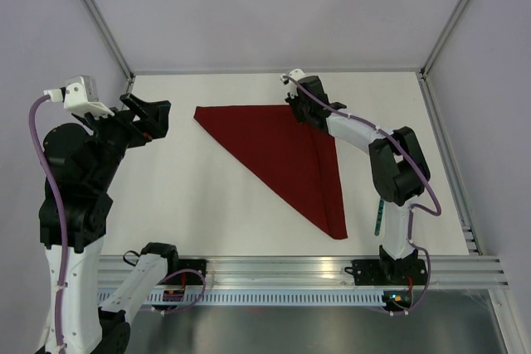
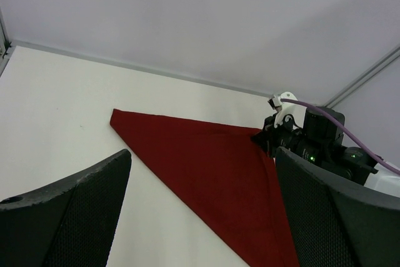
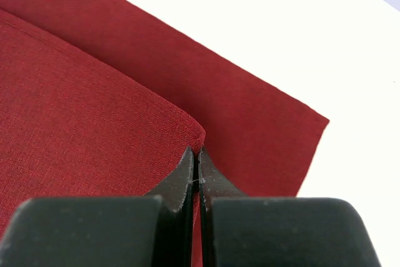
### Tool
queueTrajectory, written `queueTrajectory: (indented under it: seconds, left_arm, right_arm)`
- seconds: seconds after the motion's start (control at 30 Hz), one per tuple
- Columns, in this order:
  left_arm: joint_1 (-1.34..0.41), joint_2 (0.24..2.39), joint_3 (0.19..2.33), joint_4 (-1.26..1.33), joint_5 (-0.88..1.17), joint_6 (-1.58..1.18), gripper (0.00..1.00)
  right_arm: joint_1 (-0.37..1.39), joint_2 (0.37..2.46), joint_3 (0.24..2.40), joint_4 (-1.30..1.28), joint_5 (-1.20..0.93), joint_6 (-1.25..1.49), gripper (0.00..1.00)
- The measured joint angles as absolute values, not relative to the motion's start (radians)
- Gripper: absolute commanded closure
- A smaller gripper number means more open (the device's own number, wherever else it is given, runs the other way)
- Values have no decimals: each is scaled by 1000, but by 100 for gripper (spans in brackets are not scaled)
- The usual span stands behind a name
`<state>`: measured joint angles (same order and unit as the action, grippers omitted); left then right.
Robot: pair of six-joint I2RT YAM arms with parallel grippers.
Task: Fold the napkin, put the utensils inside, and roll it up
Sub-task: Fold the napkin
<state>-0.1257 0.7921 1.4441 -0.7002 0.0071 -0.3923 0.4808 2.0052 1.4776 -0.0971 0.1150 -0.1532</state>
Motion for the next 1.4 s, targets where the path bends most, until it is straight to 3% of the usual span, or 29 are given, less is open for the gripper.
queueTrajectory:
  seconds: [1.4]
  left_arm:
    - [-126, 814, 1425, -678, 11, -392, 0]
  right_arm:
    - [314, 2096, 1570, -82, 115, -101, 100]
